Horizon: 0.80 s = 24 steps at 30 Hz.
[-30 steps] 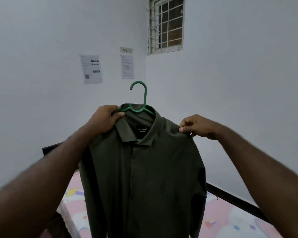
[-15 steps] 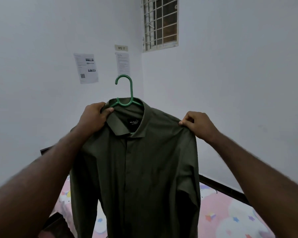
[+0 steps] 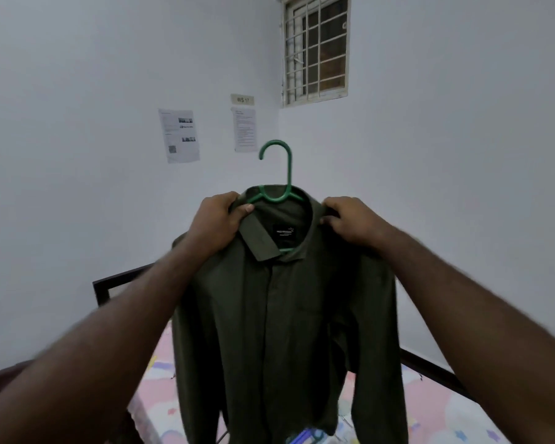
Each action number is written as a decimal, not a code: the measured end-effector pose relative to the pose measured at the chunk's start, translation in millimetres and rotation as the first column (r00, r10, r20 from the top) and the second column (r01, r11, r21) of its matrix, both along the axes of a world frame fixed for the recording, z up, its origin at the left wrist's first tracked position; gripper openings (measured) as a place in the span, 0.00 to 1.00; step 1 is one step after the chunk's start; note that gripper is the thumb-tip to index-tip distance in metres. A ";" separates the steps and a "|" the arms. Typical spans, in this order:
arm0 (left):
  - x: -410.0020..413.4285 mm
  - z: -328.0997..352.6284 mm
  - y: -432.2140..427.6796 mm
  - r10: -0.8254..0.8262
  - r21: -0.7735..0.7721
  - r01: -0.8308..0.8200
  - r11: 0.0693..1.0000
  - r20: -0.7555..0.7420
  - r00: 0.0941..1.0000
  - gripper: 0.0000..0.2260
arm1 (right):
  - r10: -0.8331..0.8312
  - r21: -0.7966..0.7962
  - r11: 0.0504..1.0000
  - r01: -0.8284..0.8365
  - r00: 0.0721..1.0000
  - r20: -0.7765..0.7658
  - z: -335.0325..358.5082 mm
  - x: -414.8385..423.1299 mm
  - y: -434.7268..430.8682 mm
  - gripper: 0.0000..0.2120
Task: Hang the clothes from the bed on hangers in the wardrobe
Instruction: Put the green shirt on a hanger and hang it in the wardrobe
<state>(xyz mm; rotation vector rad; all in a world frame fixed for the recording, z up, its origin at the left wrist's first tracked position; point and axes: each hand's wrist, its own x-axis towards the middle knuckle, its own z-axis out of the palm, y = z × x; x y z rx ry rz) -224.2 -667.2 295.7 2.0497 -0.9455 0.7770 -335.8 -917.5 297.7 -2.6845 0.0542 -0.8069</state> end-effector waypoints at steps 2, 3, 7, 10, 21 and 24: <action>0.0 2.2 5.0 -0.061 0.026 0.062 0.998 -0.046 0.997 0.11 | -0.036 -0.028 0.999 0.040 0.993 0.113 0.1 10.8 0.5 0.07; 2.3 3.7 13.3 -0.081 0.059 0.087 0.995 -0.090 0.993 0.09 | -0.052 -0.018 0.998 0.055 0.988 0.146 1.0 14.2 0.3 0.08; 24.2 0.5 65.4 0.127 0.351 -0.015 0.936 -0.297 0.947 0.08 | -0.052 -0.067 0.995 0.069 0.972 0.229 7.7 20.9 -11.4 0.10; 33.8 -10.3 92.5 0.234 0.378 -0.063 0.924 -0.424 0.875 0.07 | -0.060 -0.052 0.996 0.076 0.965 0.254 14.5 21.8 -13.2 0.12; 21.4 12.6 111.2 0.056 0.135 -0.025 0.991 -0.229 0.972 0.04 | -0.134 0.010 0.990 0.138 0.940 0.313 23.1 18.9 -21.8 0.16; 20.3 18.7 101.6 0.032 0.100 -0.015 0.995 -0.164 0.986 0.09 | -0.048 0.000 0.999 0.050 0.947 0.318 24.0 18.2 -7.7 0.16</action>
